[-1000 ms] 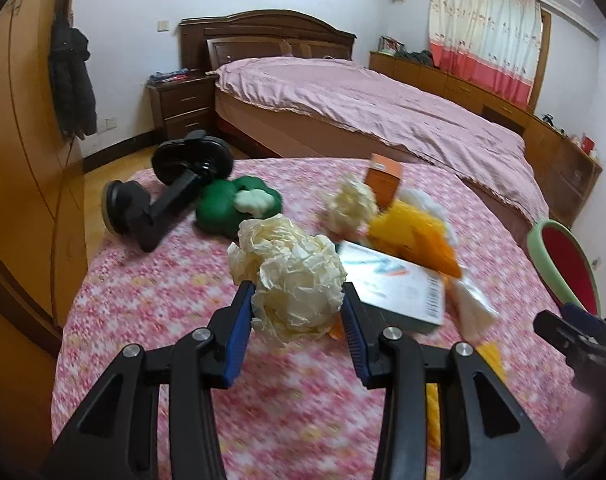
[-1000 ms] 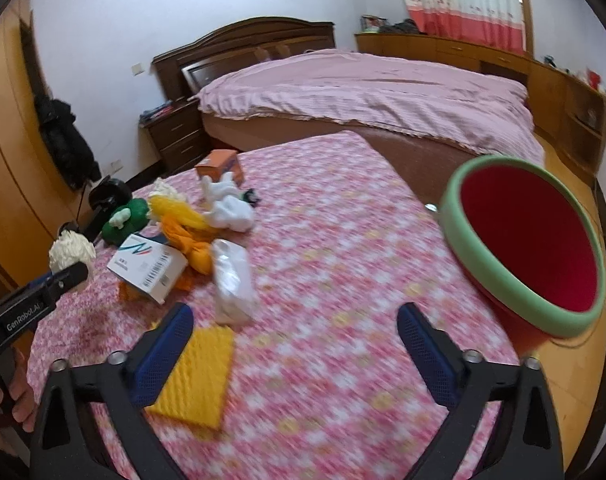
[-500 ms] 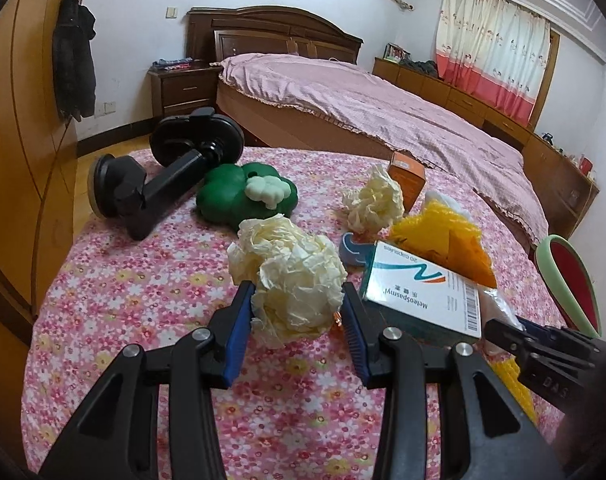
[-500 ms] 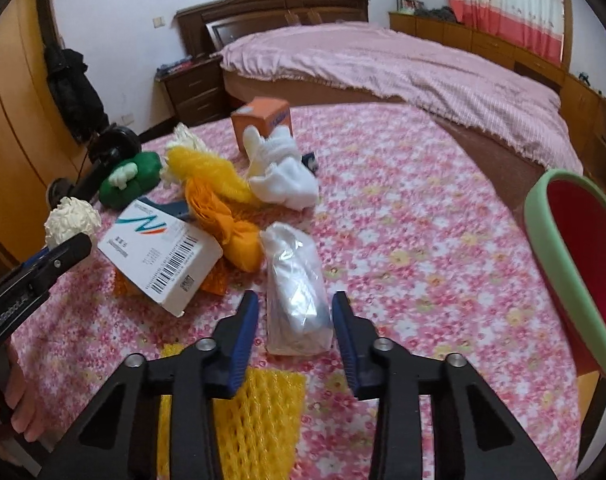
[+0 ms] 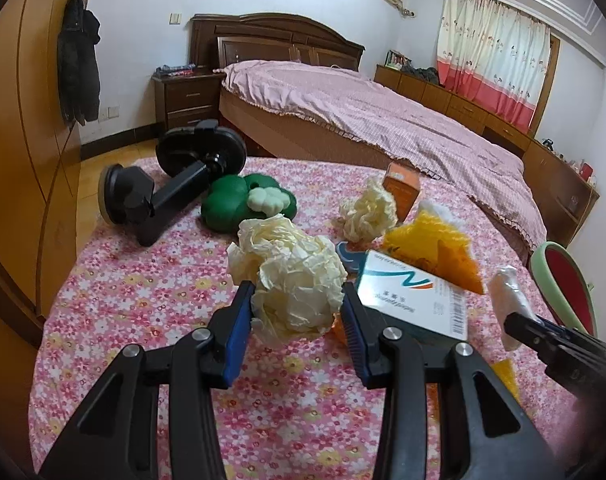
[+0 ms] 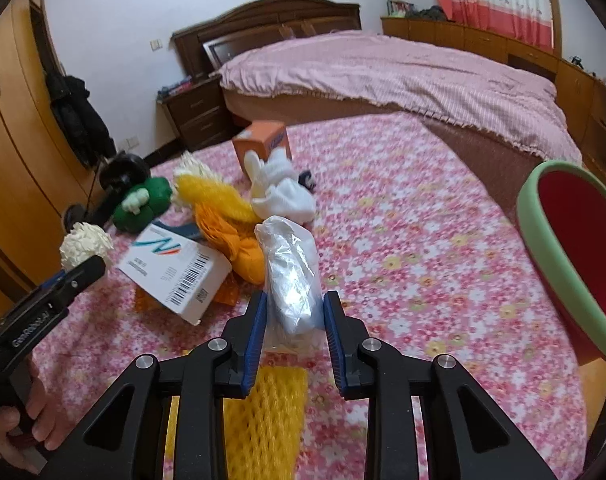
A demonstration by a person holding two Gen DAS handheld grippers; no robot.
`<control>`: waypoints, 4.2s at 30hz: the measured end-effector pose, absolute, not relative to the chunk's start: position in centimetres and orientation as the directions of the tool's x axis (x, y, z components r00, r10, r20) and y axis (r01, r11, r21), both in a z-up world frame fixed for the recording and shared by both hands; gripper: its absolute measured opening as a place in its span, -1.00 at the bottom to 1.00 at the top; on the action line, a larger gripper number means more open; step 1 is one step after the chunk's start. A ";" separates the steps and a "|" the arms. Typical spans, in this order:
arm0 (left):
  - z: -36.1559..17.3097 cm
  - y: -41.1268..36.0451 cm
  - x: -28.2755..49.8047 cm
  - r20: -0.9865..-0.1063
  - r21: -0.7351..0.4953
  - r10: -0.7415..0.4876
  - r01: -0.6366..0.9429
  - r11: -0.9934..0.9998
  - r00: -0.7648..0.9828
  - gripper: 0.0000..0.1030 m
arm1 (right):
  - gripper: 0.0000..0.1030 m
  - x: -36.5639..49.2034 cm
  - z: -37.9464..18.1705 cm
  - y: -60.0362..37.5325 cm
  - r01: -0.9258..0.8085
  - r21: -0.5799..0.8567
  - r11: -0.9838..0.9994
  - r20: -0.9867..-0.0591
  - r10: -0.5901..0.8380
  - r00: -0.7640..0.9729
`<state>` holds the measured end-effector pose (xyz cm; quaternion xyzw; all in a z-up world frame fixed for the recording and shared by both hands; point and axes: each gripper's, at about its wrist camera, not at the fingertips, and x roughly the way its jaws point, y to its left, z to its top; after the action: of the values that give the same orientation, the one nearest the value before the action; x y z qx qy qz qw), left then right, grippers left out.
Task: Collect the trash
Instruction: 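Carry both items over the red bucket and open both tools to drop them, then move both open tools back over the remaining items on the bed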
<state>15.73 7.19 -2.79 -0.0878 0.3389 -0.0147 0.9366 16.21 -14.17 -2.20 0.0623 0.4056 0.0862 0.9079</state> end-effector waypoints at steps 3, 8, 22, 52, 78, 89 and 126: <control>-2.0 6.9 15.0 -0.622 -0.171 -0.087 -0.026 0.985 0.779 -0.15 | -0.42 15.1 -1.4 -15.0 -0.096 0.202 0.975 -0.711 0.213 0.670; -0.9 6.1 13.7 -0.618 -0.183 -0.112 -0.003 0.983 0.778 -0.15 | -0.42 13.4 -0.2 -16.0 -0.083 0.238 0.968 -0.686 0.228 0.691; 2.6 1.3 11.6 -0.591 -0.228 -0.254 0.143 0.963 0.765 -0.15 | -0.42 8.6 2.8 -20.1 -0.034 0.294 0.955 -0.609 0.215 0.764; 1.8 -24.3 18.9 -0.651 -0.258 -0.549 0.528 0.809 0.524 -0.15 | -0.42 8.3 1.0 -41.2 0.301 0.362 0.882 -0.609 -0.021 0.793; -1.3 -27.9 20.3 -0.716 -0.243 -0.510 0.515 0.822 0.476 0.13 | -0.31 10.3 -2.7 -44.4 0.324 0.414 0.850 -0.643 0.021 0.766; 0.1 -24.0 18.9 -0.703 -0.256 -0.493 0.465 0.848 0.512 0.13 | -0.15 9.4 -1.2 -42.9 0.298 0.426 0.854 -0.619 0.036 0.784; -1.6 -7.2 21.3 -0.739 -0.270 -0.322 0.177 0.946 0.592 0.13 | -0.03 7.5 0.1 -31.5 0.172 0.409 0.896 -0.648 0.153 0.746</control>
<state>21.32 -7.20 -1.58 -0.0843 0.4291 -0.1404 0.8883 7.51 -31.51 0.12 0.2279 0.3564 -0.0052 0.9061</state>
